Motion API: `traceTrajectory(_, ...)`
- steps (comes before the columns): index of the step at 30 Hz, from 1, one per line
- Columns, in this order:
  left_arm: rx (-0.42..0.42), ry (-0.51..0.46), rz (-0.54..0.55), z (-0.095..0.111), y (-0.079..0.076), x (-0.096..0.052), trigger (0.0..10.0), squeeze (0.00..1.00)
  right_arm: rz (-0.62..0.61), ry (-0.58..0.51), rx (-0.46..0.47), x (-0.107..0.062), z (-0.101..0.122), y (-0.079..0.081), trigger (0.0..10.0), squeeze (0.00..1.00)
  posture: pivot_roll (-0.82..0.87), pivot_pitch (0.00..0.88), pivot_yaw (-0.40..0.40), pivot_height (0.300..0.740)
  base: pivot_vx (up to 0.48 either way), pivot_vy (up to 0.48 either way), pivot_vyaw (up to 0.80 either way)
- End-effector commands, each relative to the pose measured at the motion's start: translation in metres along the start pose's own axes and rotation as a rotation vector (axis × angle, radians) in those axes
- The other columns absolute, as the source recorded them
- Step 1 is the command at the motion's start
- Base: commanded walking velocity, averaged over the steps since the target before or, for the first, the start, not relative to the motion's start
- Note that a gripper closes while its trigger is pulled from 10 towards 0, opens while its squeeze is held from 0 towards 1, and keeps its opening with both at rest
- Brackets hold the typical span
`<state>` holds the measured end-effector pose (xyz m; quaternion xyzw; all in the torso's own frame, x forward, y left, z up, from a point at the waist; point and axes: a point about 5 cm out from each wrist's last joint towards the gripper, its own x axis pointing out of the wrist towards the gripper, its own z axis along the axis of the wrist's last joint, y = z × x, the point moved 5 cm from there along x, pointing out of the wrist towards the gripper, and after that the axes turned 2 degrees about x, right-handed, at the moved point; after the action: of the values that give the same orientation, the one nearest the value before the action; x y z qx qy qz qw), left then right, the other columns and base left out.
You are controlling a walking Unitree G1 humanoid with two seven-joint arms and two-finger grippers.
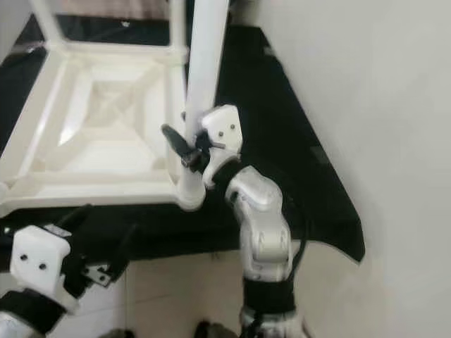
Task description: Building children table
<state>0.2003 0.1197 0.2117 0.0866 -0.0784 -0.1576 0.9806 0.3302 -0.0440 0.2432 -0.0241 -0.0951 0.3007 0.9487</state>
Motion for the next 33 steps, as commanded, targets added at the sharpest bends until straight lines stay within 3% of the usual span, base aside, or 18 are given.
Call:
traceTrajectory(1, -0.011, 0.003, -0.023, -0.002, -0.002, 0.004, 10.0, 0.0, 0.035, 0.134, 0.074, 0.023, -0.039, 0.027, 0.0, 0.0, 0.12, 0.201, -0.095, 0.74, 0.0, 0.0, 0.0)
traceTrajectory(3, -0.009, 0.0, -0.02, -0.002, 0.0, 0.005, 10.0, 0.0, 0.04, 0.106, 0.067, 0.031, -0.032, 0.026, 0.0, 0.0, 0.12, 0.196, -0.093, 0.74, 0.0, 0.0, 0.0)
traceTrajectory(4, -0.006, -0.004, -0.017, -0.002, 0.001, 0.007, 10.0, 0.0, 0.038, 0.086, 0.055, 0.037, -0.025, 0.024, 10.0, 0.0, 0.12, 0.195, -0.094, 0.74, 0.0, 0.0, 0.0)
traceTrajectory(9, 0.0, -0.008, -0.013, -0.002, 0.003, 0.009, 10.0, 0.0, 0.065, 0.047, 0.052, 0.042, -0.013, 0.024, 10.0, 0.0, 0.12, 0.193, -0.095, 0.74, 0.0, 0.0, 0.0)
traceTrajectory(10, 0.001, -0.009, -0.012, -0.002, 0.004, 0.009, 10.0, 0.0, 0.108, 0.033, 0.046, 0.041, -0.006, 0.029, 10.0, 0.94, 0.12, 0.193, -0.095, 0.74, 0.0, 0.0, 0.0)
traceTrajectory(11, 0.001, -0.009, -0.012, -0.002, 0.004, 0.01, 10.0, 0.0, 0.109, 0.035, 0.043, 0.041, -0.004, 0.027, 10.0, 1.0, 0.11, 0.192, -0.096, 0.74, 0.0, 0.0, 0.0)
traceTrajectory(16, 0.001, -0.011, -0.011, -0.002, 0.004, 0.01, 10.0, 0.0, 0.198, 0.02, 0.047, 0.042, 0.005, 0.025, 10.0, 1.0, 0.12, 0.194, -0.099, 0.74, 0.0, 0.0, 0.0)
traceTrajectory(20, -0.005, -0.012, -0.008, -0.001, 0.004, 0.01, 10.0, 0.0, 0.494, -0.015, -0.019, 0.034, 0.015, 0.019, 10.0, 1.0, 0.12, 0.204, -0.107, 0.74, 0.0, 0.0, 0.0)
traceTrajectory(21, -0.005, -0.011, -0.009, -0.001, 0.003, 0.01, 10.0, 0.0, 0.549, -0.025, -0.05, 0.032, 0.018, 0.014, 10.0, 0.14, 0.12, 0.208, -0.109, 0.74, 0.0, 0.0, 0.0)
traceTrajectory(22, -0.006, -0.011, -0.008, -0.001, 0.003, 0.01, 10.0, 0.0, 0.598, -0.031, -0.065, 0.03, 0.02, 0.01, 10.0, 0.0, 0.12, 0.208, -0.109, 0.74, 0.0, 0.0, 0.0)
traceTrajectory(27, -0.01, -0.008, -0.006, 0.0, 0.002, 0.008, 10.0, 0.0, 0.693, -0.034, -0.099, 0.031, 0.027, -0.005, 10.0, 0.0, 0.13, 0.224, -0.117, 0.74, 0.0, 0.0, 0.0)
traceTrajectory(33, -0.011, 0.003, 0.002, 0.001, 0.002, 0.003, 10.0, 0.0, 0.817, -0.055, -0.061, 0.036, 0.046, -0.018, 10.0, 0.0, 0.15, 0.238, -0.125, 0.74, 0.0, 0.0, 0.0)
